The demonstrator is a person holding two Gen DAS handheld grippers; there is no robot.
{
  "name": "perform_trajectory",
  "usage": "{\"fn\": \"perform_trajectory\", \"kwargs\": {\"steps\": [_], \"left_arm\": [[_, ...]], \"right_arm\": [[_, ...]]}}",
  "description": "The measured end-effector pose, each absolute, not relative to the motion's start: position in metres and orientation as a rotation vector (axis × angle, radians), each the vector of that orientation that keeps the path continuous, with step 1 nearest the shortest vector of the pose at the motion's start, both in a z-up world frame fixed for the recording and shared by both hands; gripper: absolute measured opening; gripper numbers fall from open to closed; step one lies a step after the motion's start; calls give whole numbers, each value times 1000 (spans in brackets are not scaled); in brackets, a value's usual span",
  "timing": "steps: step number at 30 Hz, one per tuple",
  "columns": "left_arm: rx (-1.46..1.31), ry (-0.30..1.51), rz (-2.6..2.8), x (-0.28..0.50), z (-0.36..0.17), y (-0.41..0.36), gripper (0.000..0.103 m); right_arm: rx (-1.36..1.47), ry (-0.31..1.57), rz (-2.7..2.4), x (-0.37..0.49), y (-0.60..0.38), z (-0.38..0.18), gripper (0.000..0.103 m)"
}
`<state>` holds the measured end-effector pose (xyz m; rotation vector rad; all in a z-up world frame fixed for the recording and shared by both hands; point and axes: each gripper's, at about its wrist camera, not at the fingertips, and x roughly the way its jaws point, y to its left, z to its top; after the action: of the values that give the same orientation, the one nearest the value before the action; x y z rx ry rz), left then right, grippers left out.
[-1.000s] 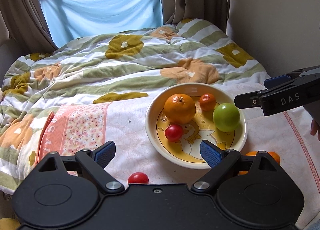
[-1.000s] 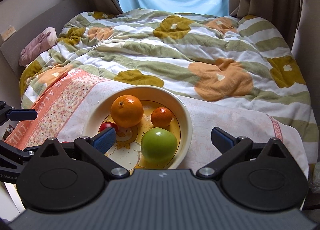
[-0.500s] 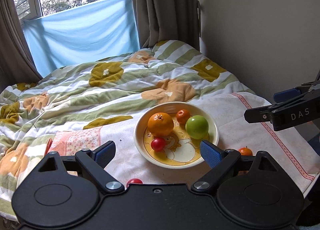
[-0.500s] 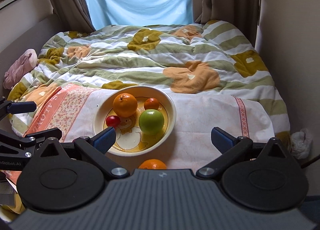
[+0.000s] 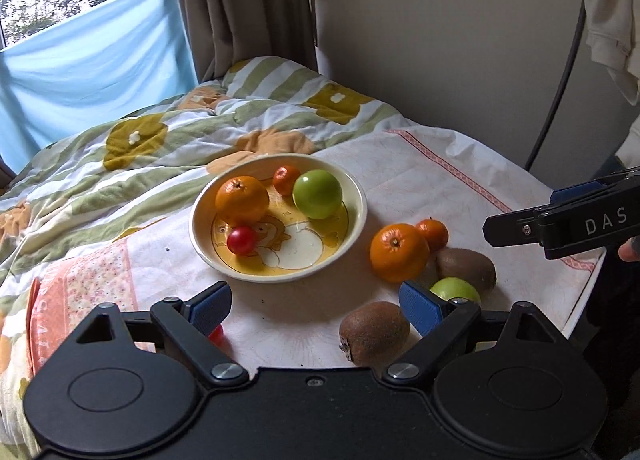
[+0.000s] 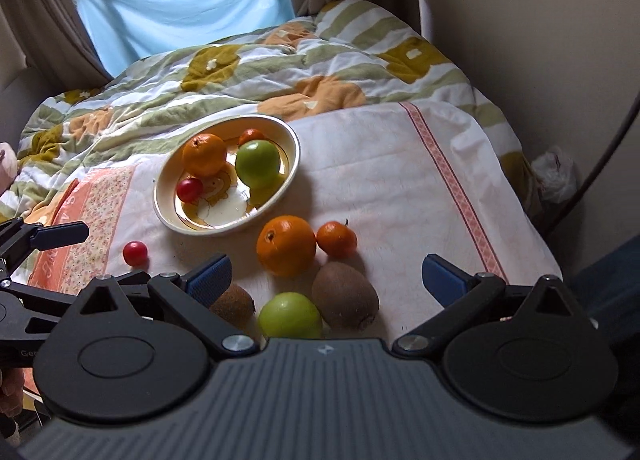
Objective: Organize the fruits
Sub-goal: 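Move both tools back from the bowl toward the kiwis, then grasp a brown kiwi with the left tool while the right tool grasps a green apple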
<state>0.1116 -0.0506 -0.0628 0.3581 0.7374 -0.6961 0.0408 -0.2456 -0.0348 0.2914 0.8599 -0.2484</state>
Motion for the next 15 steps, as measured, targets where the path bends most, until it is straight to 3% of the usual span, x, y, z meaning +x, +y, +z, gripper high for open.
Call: {"fn": "perform_trajectory", "kwargs": {"steps": [15], "left_arm": [[551,769,-927,131,-140,-88,87]], "right_arm": [[481,930,-315,48,-235,-103,103]]}}
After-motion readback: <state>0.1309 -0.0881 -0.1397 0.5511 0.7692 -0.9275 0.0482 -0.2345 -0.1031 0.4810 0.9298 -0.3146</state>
